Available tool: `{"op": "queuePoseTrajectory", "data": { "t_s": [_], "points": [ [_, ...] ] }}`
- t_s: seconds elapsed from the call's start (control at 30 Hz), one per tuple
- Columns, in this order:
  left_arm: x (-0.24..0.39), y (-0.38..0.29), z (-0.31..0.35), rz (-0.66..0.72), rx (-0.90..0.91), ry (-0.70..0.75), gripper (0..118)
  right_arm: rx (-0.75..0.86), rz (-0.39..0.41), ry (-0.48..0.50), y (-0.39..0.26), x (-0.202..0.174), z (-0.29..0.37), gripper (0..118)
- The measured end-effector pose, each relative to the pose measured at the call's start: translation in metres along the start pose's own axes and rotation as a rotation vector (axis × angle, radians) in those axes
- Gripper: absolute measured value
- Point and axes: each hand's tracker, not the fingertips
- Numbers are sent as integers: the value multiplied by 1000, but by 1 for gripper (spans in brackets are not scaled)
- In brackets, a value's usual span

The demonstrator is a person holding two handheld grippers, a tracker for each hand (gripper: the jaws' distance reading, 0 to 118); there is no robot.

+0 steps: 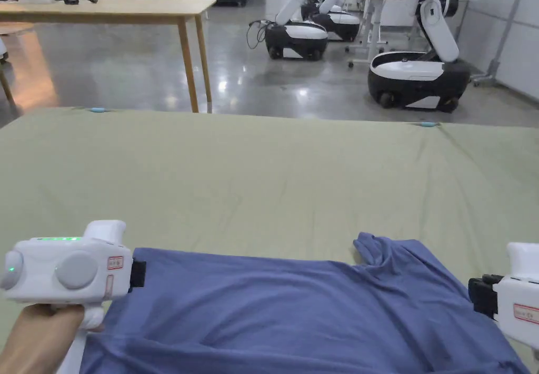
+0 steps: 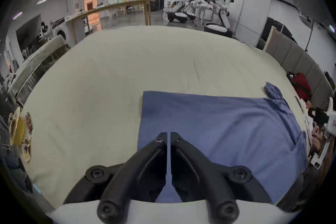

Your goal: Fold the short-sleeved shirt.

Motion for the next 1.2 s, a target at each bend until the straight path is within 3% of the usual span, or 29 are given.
{"op": "queuePoseTrajectory", "data": {
  "t_s": [0.07, 0.1, 0.13, 0.17, 0.2, 0.4, 0.5, 0.57, 0.6, 0.63, 0.67, 0.7, 0.9, 1.0, 1.07, 1.1, 1.13, 1.17, 1.2],
  "points": [
    [-3, 14, -24, 0, -28, 11, 9, -39, -4, 1, 9, 3, -21, 1],
    [-2, 20, -36, 2, -42, 54, 31, -49, 4, 4, 12, 3, -31, 1],
    [-3, 24, -45, 7, -61, 94, 92, -52, 8, 5, 14, 3, -36, 1],
    [-5, 27, -58, 2, -81, 101, 118, -64, 20, 2, 16, 3, -43, 1],
    [-8, 37, -59, -12, -34, 70, 114, -76, 32, 5, 16, 6, -49, 1],
    [2, 43, -103, -50, -156, 149, 114, -119, 55, -21, 24, 18, -79, 1],
    [2, 38, -97, -18, -152, 90, 92, -138, 49, -31, 31, 25, -88, 1],
    [6, 40, -89, -44, -140, 79, 60, -141, 49, -31, 37, 28, -93, 7],
    [9, 42, -85, -92, -126, 68, 39, -136, 47, -31, 40, 31, -95, 22],
    [7, 44, -87, -102, -129, 59, 8, -136, 41, -30, 44, 33, -97, 66],
    [8, 46, -85, -106, -122, 49, 7, -142, 31, -30, 48, 34, -100, 105],
    [11, 47, -86, -123, -119, 66, 7, -170, 19, -24, 52, 35, -106, 118],
    [14, 40, -86, -118, -109, 79, 7, -320, 24, -20, 47, 43, -143, 114],
    [14, 36, -83, -102, -105, 74, 7, -398, 88, -54, 35, 46, -155, 97],
    [13, 40, -83, -104, -112, 69, 7, -358, 23, 2, 37, 54, -147, 85],
    [13, 39, -80, -105, -111, 68, 7, -351, -10, 1, 40, 56, -142, 64],
    [13, 38, -78, -107, -109, 67, 7, -336, -7, 3, 43, 59, -136, 32],
    [11, 41, -78, -104, -113, 64, 7, -323, 4, -3, 45, 62, -131, 8],
    [10, 41, -75, -99, -106, 63, 7, -312, -4, 25, 47, 65, -127, 1]
  ]
}}
